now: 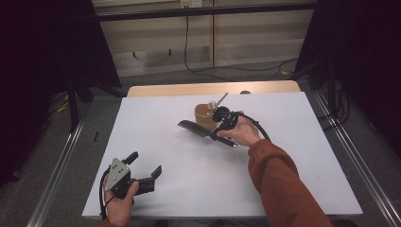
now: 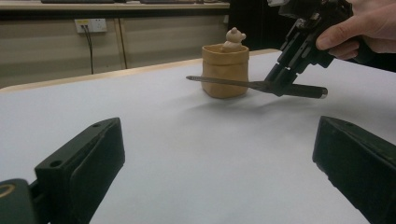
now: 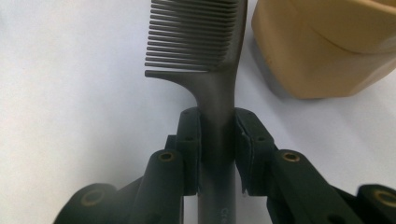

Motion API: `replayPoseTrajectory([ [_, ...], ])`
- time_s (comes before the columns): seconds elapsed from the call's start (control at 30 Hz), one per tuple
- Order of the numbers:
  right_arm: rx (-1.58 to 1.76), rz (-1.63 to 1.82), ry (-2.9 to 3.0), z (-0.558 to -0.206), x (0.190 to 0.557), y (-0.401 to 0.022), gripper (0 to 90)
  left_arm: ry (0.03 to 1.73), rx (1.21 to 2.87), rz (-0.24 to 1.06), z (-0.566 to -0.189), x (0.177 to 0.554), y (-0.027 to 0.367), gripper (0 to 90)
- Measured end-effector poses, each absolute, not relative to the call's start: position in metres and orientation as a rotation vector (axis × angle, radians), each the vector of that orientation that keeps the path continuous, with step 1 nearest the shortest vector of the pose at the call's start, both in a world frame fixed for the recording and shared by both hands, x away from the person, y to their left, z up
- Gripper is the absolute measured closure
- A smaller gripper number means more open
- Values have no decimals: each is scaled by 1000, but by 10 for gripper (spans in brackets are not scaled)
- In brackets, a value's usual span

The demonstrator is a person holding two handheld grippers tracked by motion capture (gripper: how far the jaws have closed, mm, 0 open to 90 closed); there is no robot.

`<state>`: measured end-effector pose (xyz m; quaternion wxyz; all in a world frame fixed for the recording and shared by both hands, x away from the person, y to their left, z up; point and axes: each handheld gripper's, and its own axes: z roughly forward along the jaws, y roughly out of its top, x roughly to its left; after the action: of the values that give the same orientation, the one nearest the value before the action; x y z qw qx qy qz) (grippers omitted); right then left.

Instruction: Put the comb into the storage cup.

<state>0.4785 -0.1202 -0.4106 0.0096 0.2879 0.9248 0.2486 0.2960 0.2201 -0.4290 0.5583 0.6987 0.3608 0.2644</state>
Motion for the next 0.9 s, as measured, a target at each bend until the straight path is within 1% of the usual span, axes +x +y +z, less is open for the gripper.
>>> replayPoseTrajectory([
  [0.9, 889, 899, 2827, -400, 462, -134, 728, 853, 1648, 627, -429, 296, 220, 23],
])
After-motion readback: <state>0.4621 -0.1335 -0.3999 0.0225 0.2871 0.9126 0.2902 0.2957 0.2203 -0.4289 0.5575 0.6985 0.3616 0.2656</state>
